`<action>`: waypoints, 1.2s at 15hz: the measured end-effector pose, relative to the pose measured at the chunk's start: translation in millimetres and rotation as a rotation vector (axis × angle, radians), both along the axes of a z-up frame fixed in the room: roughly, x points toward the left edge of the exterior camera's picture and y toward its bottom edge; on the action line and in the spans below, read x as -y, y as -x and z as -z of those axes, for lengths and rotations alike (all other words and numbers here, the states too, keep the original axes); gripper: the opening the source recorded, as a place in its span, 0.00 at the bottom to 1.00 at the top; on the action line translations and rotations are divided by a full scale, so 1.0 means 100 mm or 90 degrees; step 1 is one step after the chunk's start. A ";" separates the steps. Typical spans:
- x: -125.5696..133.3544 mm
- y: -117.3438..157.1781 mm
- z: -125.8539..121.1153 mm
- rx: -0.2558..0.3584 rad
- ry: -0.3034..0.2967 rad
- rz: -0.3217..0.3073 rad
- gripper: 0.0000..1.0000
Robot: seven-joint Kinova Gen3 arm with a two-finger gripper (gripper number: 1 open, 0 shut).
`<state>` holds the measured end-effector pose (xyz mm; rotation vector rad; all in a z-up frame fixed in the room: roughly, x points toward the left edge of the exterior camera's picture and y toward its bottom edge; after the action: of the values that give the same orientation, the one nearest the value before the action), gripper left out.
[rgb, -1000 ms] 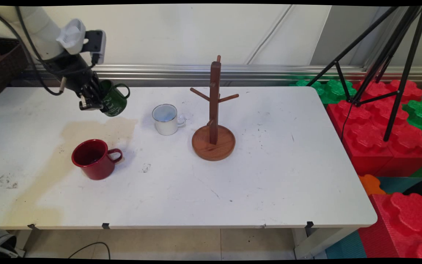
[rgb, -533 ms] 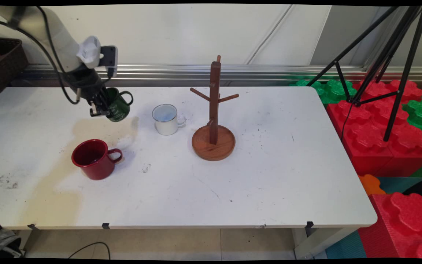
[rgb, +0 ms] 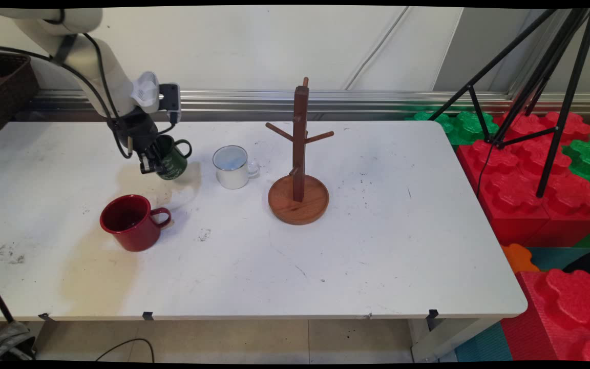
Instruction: Place the picked object on the table
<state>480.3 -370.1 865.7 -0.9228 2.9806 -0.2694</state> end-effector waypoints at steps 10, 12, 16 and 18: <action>0.18 0.14 0.27 0.008 -0.021 0.024 0.00; 0.20 0.16 0.29 0.008 -0.022 0.029 0.00; 0.25 0.22 0.34 0.008 -0.023 0.039 1.00; 0.26 0.24 0.35 0.009 -0.021 0.046 1.00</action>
<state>456.1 -396.1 831.1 -0.8077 3.0005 -0.2252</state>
